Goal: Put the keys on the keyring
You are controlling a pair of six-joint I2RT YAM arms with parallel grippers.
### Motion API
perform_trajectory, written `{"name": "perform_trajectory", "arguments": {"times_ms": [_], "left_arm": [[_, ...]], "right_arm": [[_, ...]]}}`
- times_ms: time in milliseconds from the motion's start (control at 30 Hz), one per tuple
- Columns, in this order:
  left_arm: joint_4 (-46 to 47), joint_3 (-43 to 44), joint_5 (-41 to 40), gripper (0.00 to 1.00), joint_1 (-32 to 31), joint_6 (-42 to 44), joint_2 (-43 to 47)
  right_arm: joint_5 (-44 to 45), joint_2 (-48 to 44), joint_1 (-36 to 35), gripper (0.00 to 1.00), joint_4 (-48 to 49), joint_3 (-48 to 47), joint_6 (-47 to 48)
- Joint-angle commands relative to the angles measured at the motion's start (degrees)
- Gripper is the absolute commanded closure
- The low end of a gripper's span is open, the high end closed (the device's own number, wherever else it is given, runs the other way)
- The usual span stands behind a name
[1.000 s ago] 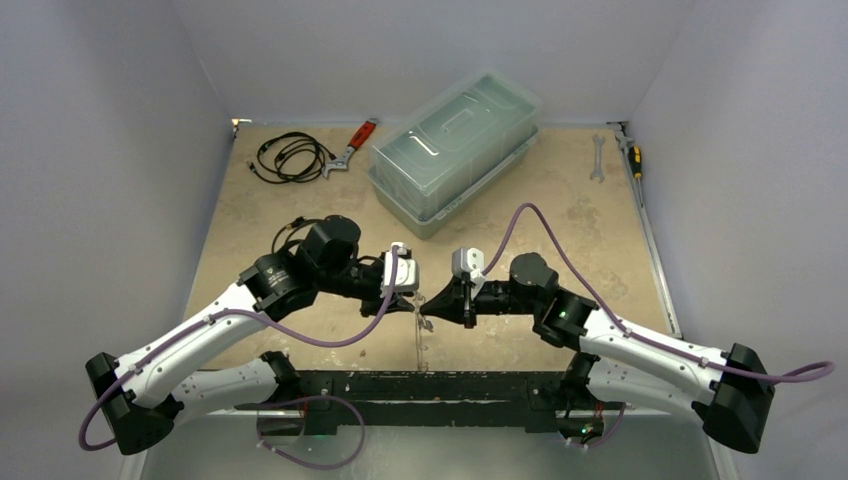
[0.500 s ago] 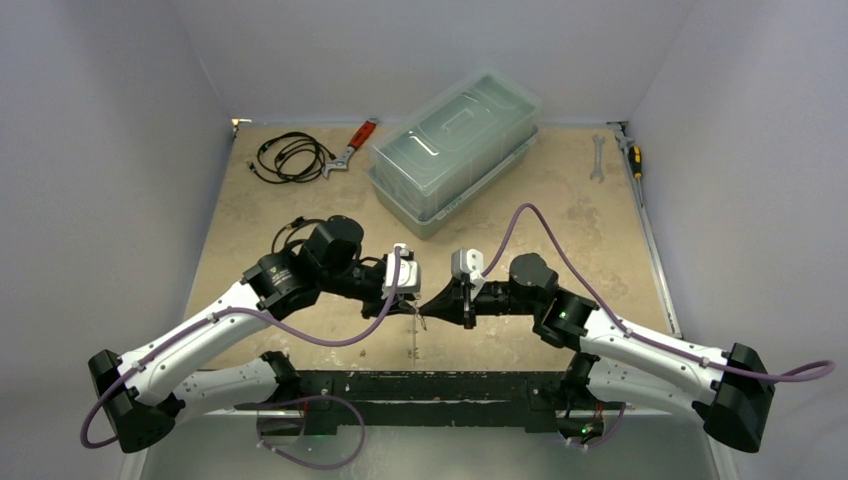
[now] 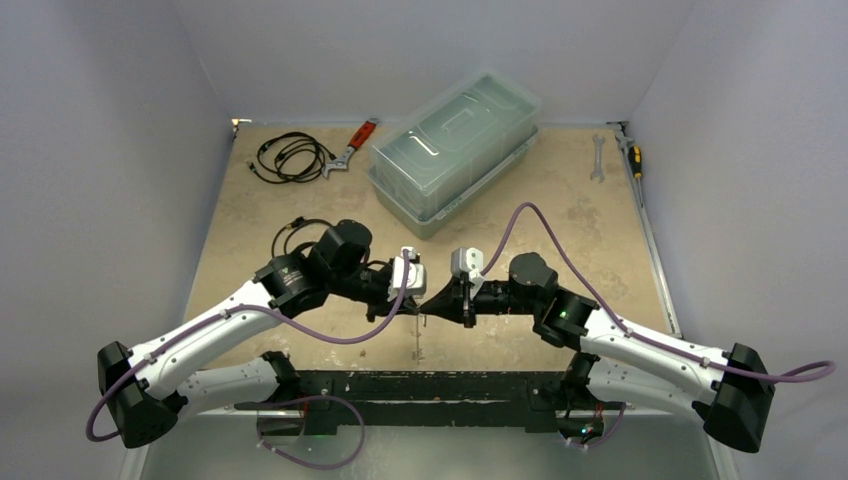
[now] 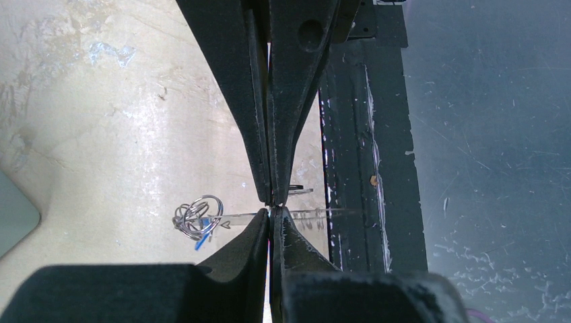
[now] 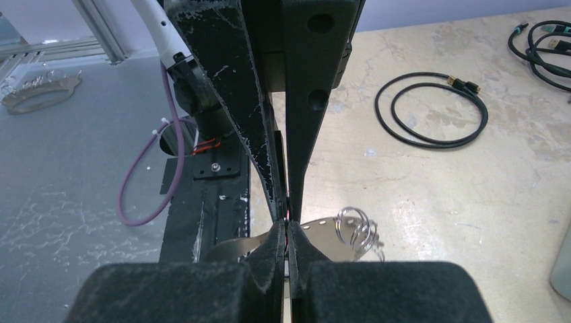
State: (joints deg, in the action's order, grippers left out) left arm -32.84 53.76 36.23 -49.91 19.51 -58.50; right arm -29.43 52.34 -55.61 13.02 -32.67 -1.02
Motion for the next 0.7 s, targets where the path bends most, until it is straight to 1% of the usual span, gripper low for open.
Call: {"name": "perform_trajectory", "arguments": {"times_ms": [0,67,133,167,200,267,300,367,500,567,633,667], "left_arm": [[8.53,-2.38,-0.92,1.0,-0.32,-2.94,2.12],[11.91,-4.03,-1.45,1.0,-0.28,-4.51,4.02],[14.58,-5.6,-1.89,1.0,-0.28,-5.61,5.99],[15.75,-6.32,-1.91,1.0,-0.28,-5.96,6.97],[17.04,-7.17,-1.88,1.0,-0.29,-6.42,7.89],[19.2,-8.89,-1.89,1.0,-0.28,-7.51,9.57],[19.78,-9.52,-1.67,1.0,-0.28,-7.69,10.15],[21.01,-10.61,-1.6,1.0,-0.28,-8.12,11.32],[23.3,-12.43,-1.66,1.0,-0.28,-8.87,12.81],[25.04,-13.29,-1.67,1.0,-0.28,-9.39,13.93],[27.05,-14.34,-1.57,1.0,-0.23,-10.04,15.0],[27.95,-14.71,-1.48,1.0,-0.23,-10.55,15.53]], "right_arm": [[0.28,-1.26,-0.55,1.0,2.93,-2.63,0.66],[1.04,-1.55,-0.55,0.98,3.29,-2.43,0.47],[2.23,-2.06,-0.5,0.78,3.83,-2.03,0.16],[2.79,-2.62,-0.54,0.65,4.24,-1.78,-0.08],[3.49,-3.14,-0.55,0.56,4.73,-1.45,-0.32],[4.69,-4.27,-0.55,0.43,5.43,-0.9,-0.78],[4.85,-4.91,-0.55,0.4,5.86,-0.62,-0.88],[5.14,-6.3,-0.55,0.37,7.64,0.18,-2.29],[7.34,-9.46,-0.55,0.36,10.14,2.26,-3.4],[7.62,-10.75,-0.55,0.4,10.93,3.11,-3.54],[7.48,-11.54,-0.55,0.47,11.55,3.83,-3.64],[7.15,-11.71,-0.55,0.49,11.81,4.2,-3.64]]}}
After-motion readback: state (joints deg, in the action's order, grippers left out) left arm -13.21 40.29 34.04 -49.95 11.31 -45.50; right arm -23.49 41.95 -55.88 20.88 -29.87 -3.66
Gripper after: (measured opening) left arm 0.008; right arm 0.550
